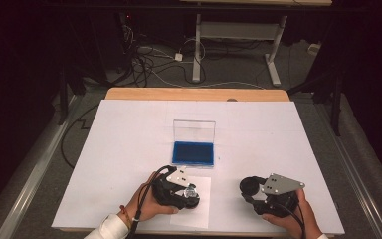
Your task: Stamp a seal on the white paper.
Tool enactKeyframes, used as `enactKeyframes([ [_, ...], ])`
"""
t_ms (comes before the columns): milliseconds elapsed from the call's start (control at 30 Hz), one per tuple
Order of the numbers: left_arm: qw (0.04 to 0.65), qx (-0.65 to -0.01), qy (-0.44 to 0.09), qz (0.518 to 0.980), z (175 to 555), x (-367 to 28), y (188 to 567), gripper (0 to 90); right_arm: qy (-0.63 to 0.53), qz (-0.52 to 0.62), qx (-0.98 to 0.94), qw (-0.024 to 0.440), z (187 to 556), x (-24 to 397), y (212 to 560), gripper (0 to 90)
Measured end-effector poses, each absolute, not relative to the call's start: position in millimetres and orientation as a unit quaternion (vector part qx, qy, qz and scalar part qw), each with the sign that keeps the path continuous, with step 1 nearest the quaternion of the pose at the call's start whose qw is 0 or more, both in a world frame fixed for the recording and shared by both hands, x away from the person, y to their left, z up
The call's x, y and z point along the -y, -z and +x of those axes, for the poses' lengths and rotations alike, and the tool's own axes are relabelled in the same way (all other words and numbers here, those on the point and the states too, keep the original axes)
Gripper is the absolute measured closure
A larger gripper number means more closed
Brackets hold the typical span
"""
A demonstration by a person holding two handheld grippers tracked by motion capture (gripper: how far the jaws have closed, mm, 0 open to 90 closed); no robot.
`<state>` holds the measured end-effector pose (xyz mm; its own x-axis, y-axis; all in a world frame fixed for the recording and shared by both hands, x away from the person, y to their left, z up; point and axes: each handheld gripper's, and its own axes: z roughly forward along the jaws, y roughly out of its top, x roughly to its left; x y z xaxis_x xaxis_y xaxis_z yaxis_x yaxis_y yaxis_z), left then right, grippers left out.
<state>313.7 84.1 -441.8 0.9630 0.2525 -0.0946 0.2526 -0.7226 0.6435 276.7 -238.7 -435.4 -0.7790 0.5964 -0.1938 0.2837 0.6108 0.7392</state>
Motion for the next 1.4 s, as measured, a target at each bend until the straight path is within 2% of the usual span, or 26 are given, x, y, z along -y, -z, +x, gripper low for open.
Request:
enactKeyframes([
  [1400, 0.35, -0.136, 0.002, 0.927, 313.2, -84.6, 443.9, 54.6, -0.361, 0.25, -0.873, 0.214, 276.1, 236.3, 436.2, 38.9],
])
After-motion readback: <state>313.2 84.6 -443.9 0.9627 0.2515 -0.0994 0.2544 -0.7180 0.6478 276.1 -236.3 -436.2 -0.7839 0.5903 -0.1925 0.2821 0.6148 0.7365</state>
